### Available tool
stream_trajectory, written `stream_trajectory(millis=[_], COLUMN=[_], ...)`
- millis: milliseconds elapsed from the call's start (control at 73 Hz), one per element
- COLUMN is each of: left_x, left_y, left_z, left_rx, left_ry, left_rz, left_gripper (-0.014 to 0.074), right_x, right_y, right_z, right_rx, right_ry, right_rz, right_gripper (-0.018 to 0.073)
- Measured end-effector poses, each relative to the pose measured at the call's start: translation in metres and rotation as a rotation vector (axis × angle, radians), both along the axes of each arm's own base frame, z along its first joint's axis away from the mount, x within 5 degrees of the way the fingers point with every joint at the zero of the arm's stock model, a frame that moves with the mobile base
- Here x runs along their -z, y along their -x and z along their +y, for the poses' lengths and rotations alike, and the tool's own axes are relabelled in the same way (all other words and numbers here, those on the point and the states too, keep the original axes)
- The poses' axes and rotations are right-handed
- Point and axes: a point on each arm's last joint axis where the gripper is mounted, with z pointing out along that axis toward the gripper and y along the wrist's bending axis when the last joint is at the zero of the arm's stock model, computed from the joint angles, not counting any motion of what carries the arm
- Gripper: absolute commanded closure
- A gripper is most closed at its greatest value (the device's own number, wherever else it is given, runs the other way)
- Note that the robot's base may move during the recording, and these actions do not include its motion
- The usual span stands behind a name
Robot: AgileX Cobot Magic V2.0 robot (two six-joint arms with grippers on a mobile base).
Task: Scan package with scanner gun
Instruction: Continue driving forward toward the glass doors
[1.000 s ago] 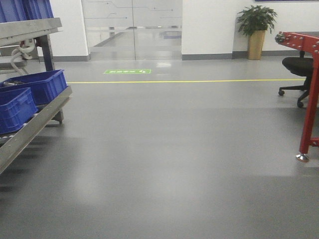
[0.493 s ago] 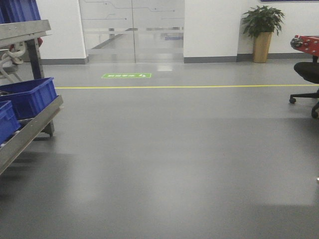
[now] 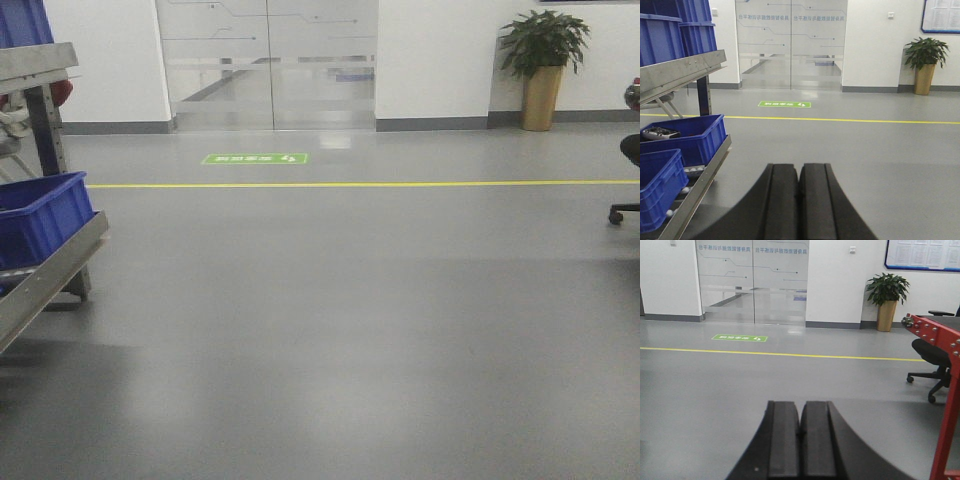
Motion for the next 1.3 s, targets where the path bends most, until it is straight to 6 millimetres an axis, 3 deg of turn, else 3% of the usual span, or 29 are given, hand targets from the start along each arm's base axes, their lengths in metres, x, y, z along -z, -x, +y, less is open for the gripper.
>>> stream_trajectory(millis=[1302], left_x=[0.0000], left_y=[0.0000], left_z=[0.0000], left_rx=[0.000], left_ry=[0.000], left_rz=[0.000], left_gripper=[0.0708], right_x=[0.0000], right_y=[0.0000], right_z=[0.0000], right_rx=[0.000], right_ry=[0.000], right_rz=[0.000], right_gripper=[0.0713])
